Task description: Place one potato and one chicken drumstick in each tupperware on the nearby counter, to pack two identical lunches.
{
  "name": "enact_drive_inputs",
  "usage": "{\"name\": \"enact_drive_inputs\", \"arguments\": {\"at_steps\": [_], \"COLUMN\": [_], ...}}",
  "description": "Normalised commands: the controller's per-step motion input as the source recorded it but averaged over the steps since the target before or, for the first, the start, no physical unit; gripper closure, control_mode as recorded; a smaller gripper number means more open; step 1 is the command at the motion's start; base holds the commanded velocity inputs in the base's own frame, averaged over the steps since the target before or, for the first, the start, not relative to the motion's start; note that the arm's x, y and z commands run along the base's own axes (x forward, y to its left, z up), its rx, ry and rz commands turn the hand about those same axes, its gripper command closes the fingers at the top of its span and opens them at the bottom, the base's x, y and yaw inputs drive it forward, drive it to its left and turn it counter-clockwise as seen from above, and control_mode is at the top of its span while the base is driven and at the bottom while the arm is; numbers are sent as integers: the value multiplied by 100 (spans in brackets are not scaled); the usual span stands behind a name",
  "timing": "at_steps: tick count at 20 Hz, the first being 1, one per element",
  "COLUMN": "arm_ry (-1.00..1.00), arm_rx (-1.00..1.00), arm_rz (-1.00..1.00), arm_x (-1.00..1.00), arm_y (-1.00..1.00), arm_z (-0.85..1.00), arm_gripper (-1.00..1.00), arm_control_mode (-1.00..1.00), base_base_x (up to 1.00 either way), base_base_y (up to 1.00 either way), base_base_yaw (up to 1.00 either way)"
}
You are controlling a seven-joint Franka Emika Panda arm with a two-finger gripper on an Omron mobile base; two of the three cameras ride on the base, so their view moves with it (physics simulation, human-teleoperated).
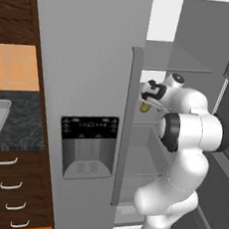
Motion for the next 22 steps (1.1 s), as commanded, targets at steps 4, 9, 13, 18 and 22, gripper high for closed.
{"name": "enact_drive_inputs", "arguments": {"at_steps": [4, 9, 13, 18, 22], "arm_ry": [2, 3, 3, 8, 13], "arm_rx": [4, 2, 1, 0, 0], "arm_rz": [0, 0, 0, 0, 11], "arm_x": [52, 57, 54, 48, -1], "arm_y": [-3, 0, 0, 0, 0], "arm_z": [-26, -36, -43, -68, -100], "arm_gripper": [-100, -100, -100, 100, 100], "arm_control_mode": [-100, -100, -100, -100, -100], "base_base_x": [0, 0, 0, 0, 0], "base_base_y": [0, 0, 0, 0, 0], "base_base_yaw": [0, 0, 0, 0, 0]}}
